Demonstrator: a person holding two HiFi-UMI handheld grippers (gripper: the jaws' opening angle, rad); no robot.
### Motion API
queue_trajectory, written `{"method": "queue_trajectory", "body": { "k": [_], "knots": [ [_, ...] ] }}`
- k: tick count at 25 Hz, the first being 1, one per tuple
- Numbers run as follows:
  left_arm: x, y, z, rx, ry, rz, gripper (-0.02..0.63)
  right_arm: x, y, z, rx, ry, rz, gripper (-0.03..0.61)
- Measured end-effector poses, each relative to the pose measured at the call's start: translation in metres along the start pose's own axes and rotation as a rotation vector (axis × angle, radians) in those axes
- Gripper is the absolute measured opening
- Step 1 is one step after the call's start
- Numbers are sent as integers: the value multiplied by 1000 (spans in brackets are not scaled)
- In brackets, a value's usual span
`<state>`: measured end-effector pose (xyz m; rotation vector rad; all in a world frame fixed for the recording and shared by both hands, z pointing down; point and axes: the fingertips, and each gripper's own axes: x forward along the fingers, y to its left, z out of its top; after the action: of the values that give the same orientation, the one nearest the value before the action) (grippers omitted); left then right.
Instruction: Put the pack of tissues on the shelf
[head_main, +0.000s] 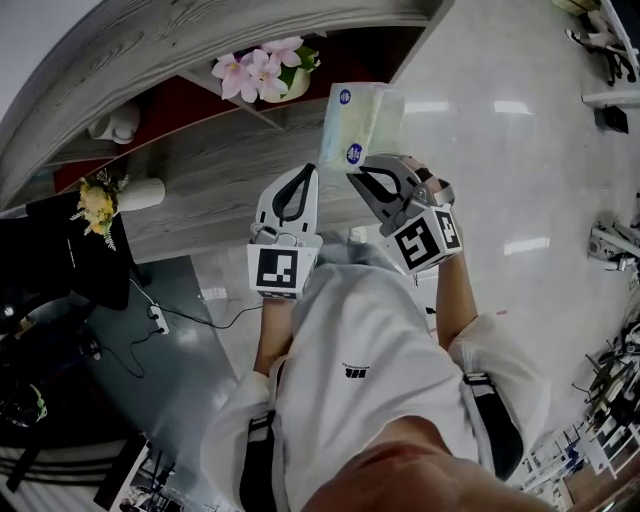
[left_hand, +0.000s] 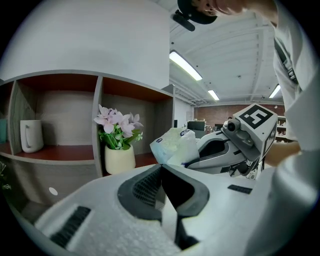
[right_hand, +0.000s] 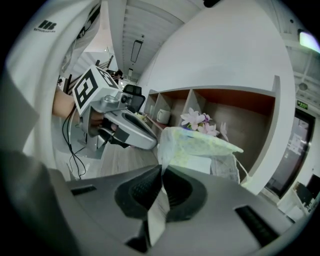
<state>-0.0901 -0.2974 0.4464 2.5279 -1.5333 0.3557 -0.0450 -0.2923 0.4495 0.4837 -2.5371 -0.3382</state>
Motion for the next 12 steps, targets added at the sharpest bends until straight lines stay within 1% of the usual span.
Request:
{"method": "queue_trajectory", "body": {
  "k": [12],
  "knots": [
    [22,10,-1,-7,7,-26,25,14,-24,-7,43,0,-31,26]
  ]
}}
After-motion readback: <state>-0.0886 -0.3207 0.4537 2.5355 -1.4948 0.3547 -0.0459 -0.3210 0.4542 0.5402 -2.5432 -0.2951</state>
